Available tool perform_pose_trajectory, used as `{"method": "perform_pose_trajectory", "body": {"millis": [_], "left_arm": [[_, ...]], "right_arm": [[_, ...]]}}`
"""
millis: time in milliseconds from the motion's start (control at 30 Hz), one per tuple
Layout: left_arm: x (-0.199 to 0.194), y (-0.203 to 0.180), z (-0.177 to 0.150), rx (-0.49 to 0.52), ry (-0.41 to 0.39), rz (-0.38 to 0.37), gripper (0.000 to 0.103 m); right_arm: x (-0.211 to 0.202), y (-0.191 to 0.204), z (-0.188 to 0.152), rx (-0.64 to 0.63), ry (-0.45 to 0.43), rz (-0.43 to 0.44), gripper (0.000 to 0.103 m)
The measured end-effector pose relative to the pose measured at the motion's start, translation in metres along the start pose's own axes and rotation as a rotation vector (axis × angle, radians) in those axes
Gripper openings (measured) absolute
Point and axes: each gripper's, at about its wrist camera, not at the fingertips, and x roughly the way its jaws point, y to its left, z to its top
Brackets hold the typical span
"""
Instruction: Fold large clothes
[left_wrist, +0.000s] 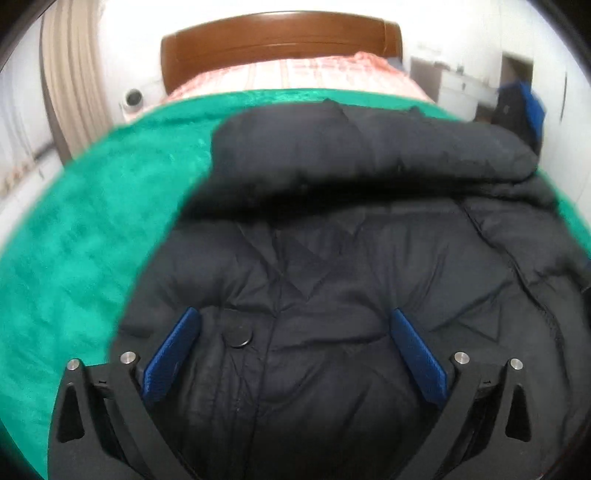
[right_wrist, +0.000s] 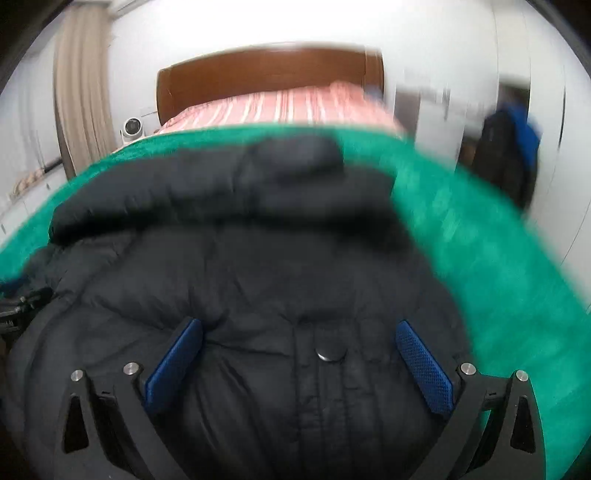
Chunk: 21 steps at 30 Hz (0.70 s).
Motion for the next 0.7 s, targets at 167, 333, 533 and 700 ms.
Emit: {"method": "perform_pose_trajectory", "body": {"millis": [167,333,533,700], "left_arm": [[0.0,-0.001,-0.003,-0.005,-0.016,-0.007,0.103],[-0.002,-0.003,-0.005,-0.009,-0.026,-0.012,0.103],[0.0,-0.002,-0.006,-0.011,-0.027,-0.013,0.103],[0.002,-0.001,-0.006,-0.006,-0.023,-0.006,0.103]], "right_arm": [[0.006,0.001,0.0,0.0,0.005,-0.007,0.103],[0.004,0.007,-0.005,-0.027,-0.012,-0.04,0.103],[0.001,0.01,-0.008,-0.033,-0.019,-0.047,0.103],[0.001,0.011,-0.008,-0.034,-0.026,-0.051,0.103]]}}
